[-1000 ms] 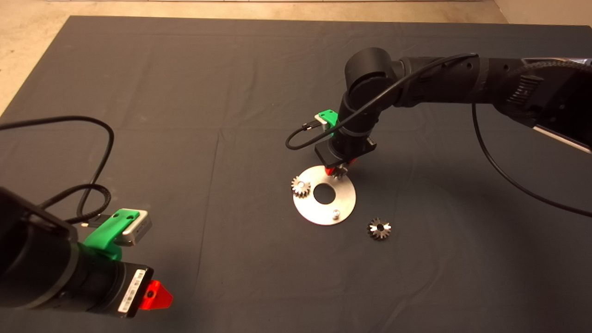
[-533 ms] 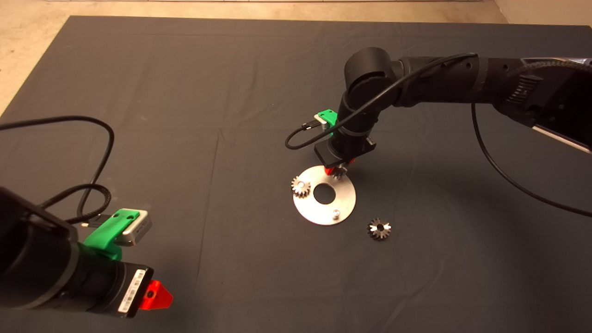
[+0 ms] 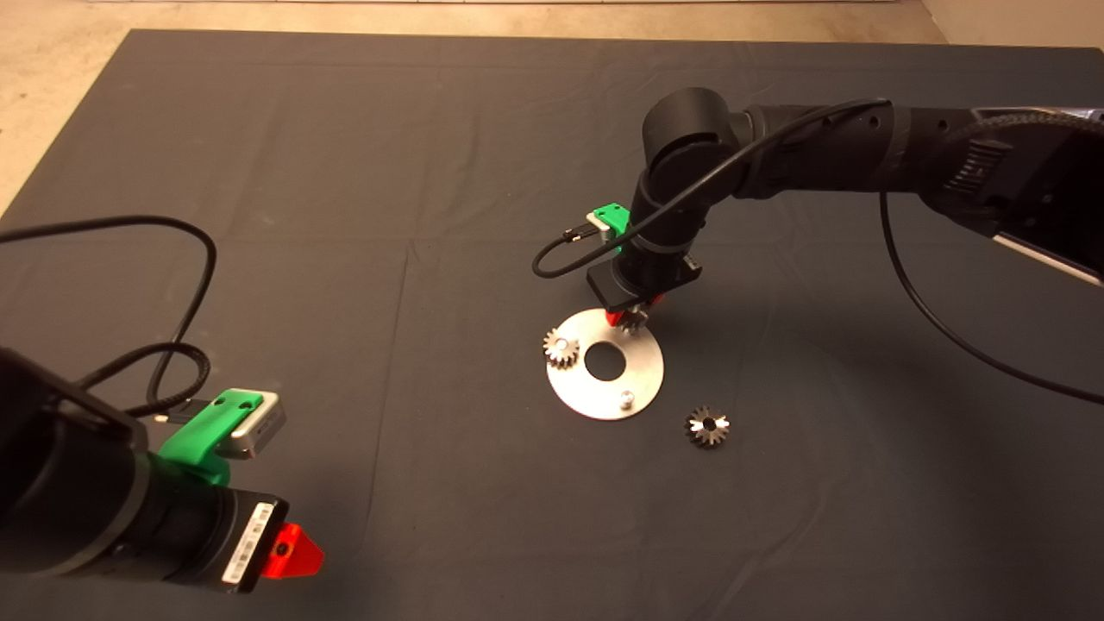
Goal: Install three planetary gears onto the carrier pins
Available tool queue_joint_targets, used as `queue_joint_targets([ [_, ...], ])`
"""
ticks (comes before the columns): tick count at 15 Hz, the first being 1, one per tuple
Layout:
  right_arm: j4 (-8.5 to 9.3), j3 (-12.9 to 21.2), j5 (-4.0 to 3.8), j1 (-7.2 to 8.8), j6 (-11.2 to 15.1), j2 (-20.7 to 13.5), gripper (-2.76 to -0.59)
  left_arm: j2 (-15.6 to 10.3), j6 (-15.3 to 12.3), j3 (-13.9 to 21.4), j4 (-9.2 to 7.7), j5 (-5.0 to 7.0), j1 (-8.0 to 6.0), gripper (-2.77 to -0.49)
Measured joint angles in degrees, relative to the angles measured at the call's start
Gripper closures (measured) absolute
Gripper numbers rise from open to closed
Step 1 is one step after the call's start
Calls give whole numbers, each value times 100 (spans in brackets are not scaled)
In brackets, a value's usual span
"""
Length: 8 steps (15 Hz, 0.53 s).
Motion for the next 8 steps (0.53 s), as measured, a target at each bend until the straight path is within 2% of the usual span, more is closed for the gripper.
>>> queue_joint_targets([
  [8, 2, 0, -2, 0, -4, -17, -107, 0, 0, 0, -1, -1, 0, -248],
])
